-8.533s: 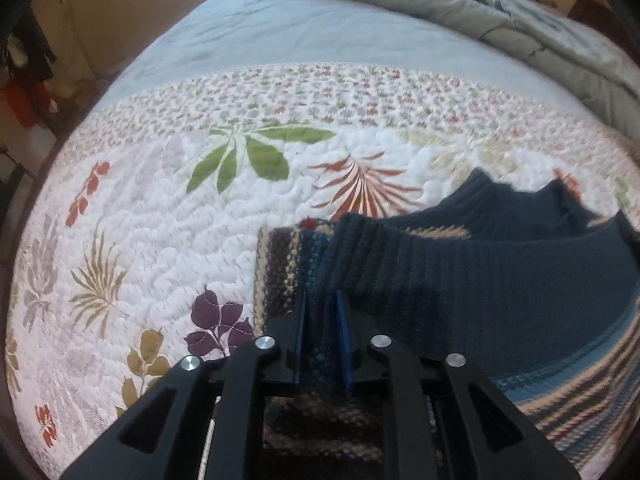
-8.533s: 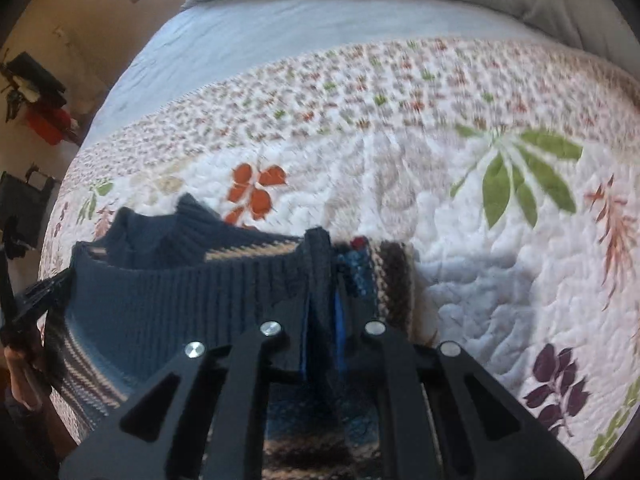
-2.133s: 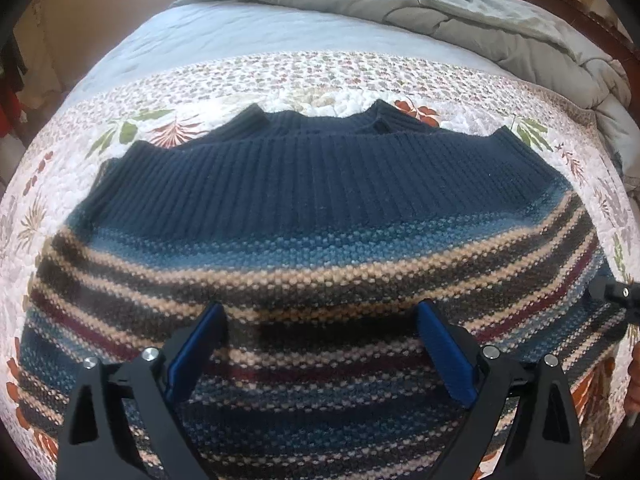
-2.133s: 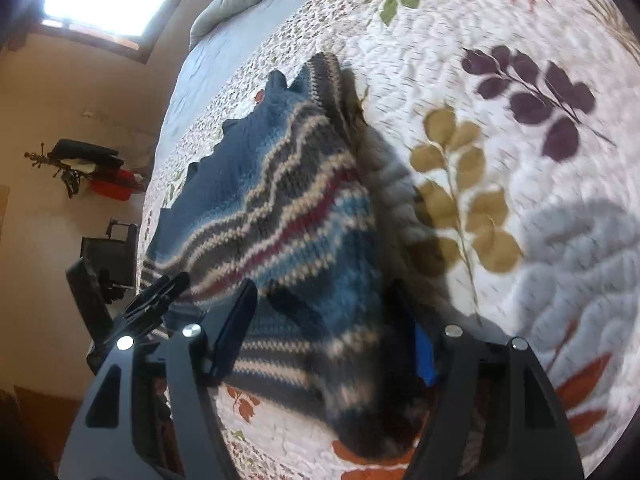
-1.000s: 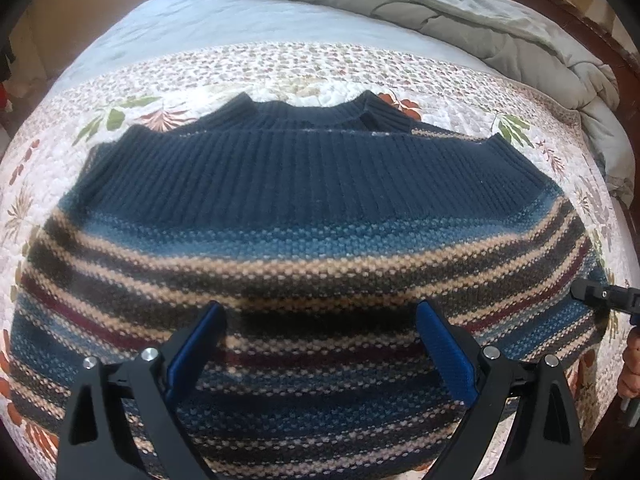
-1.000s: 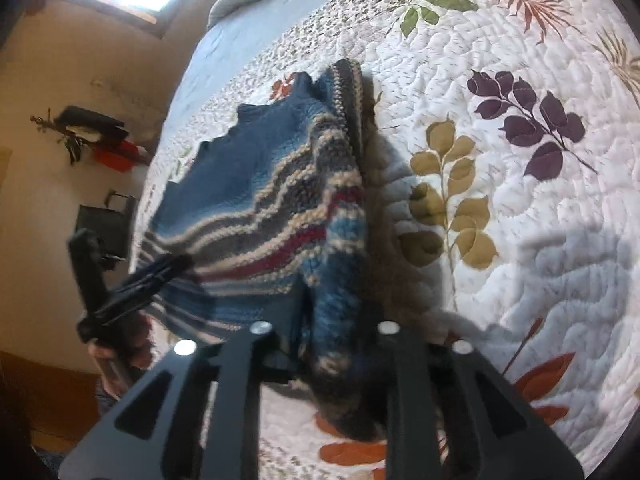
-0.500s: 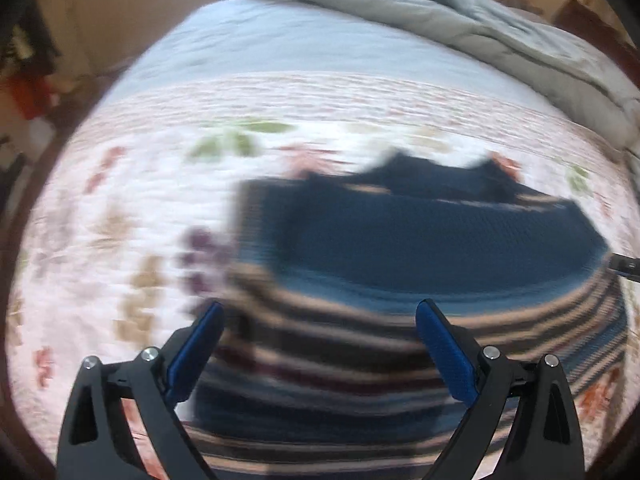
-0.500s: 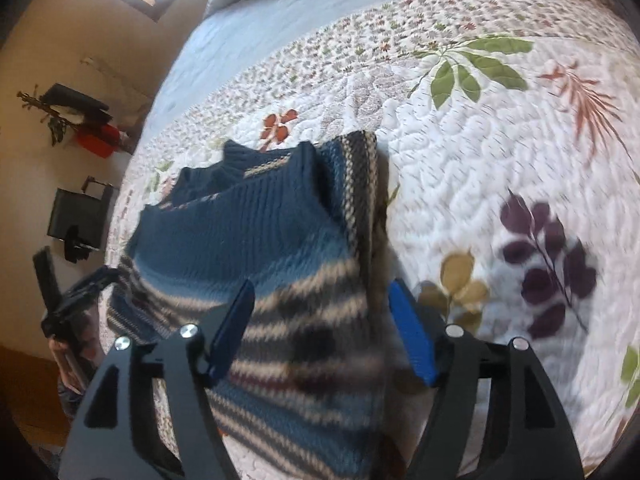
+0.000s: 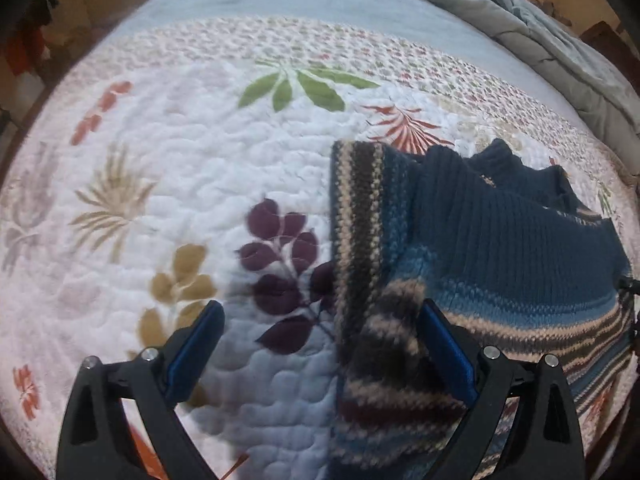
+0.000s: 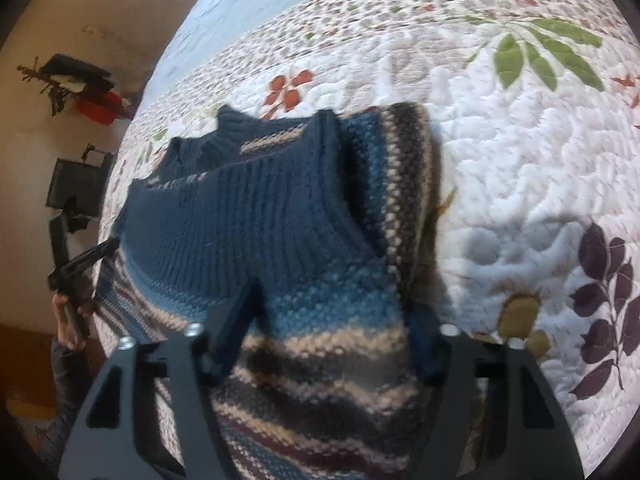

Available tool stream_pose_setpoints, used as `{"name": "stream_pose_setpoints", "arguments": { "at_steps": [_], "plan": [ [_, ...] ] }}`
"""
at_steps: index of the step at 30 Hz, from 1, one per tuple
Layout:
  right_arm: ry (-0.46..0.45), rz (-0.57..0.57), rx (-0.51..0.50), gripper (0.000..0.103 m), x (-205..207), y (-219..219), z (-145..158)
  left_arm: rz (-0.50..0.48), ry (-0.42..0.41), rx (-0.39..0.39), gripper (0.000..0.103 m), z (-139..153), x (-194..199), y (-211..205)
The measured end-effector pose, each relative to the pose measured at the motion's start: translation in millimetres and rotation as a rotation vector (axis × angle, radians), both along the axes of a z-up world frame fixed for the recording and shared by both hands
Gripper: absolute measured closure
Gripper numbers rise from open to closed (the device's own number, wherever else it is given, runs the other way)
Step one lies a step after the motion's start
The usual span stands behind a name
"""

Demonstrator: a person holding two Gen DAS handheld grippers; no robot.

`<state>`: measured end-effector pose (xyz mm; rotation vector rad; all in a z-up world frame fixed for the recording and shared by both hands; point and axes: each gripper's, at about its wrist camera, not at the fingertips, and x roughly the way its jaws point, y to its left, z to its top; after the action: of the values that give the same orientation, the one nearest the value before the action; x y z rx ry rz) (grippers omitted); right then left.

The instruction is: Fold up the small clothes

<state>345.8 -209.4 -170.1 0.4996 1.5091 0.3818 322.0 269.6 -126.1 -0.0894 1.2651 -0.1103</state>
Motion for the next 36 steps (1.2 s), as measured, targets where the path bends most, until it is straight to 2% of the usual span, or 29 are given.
{"name": "stream_pose_setpoints", "arguments": {
  "at_steps": [2,4,5,6,7,8,10,12,15,22,27,30,33,36],
  "plan": [
    [-0.005,0.005,0.009,0.051,-0.8,1.4,0.4,-0.012,0.022,-0.049,0.008,-4.0,1.7,-2.5],
    [-0.011,-0.003,0.027,0.063,-2.6,-2.2,1.8,-0.046,0.044,-0.092,0.012,-7.2,2.0,-9.4],
    [-0.013,-0.006,0.036,0.069,-3.0,-4.1,2.6,-0.058,0.047,-0.097,0.024,-6.8,0.6,-13.5],
    [-0.018,-0.01,0.044,0.072,-3.1,-4.5,3.3,-0.061,0.05,-0.112,0.043,-6.6,0.1,-15.0],
    [-0.03,-0.013,0.044,0.073,-3.6,-4.1,5.4,-0.06,0.063,-0.166,0.06,-5.9,0.1,-16.0],
    [-0.041,-0.012,0.041,0.074,-5.2,-4.1,7.8,-0.045,0.067,-0.173,0.063,-4.8,0.4,-16.4],
    [-0.064,-0.012,0.034,0.075,-9.2,-3.2,13.7,-0.043,0.057,-0.127,0.076,-0.4,-0.5,-23.3],
    [-0.079,-0.022,0.047,0.076,-12.4,-3.7,18.9,-0.052,0.036,-0.085,0.081,5.3,-4.5,-30.9],
    [-0.085,-0.054,0.087,0.077,-16.7,-8.4,26.2,-0.035,0.01,-0.068,0.083,13.2,-8.2,-35.1],
    [-0.091,-0.088,0.142,0.078,-20.9,-10.4,49.0,-0.023,-0.04,-0.121,0.084,46.8,-23.0,-33.1],
    [-0.027,-0.125,0.173,0.079,-28.6,-20.9,66.8,-0.036,-0.018,-0.144,0.084,66.1,-33.3,-41.1],
    [0.037,-0.158,0.158,0.079,-36.4,-35.5,70.5,-0.066,0.011,-0.143,0.084,66.6,-42.4,-53.2],
    [0.079,-0.191,0.129,0.079,-51.4,-59.3,69.1,-0.114,0.06,-0.164,0.084,54.7,-58.1,-74.1],
    [0.128,-0.189,0.093,0.079,-67.4,-72.8,55.9,-0.149,0.062,-0.109,0.084,44.0,-72.3,-94.5]
  ]
}}
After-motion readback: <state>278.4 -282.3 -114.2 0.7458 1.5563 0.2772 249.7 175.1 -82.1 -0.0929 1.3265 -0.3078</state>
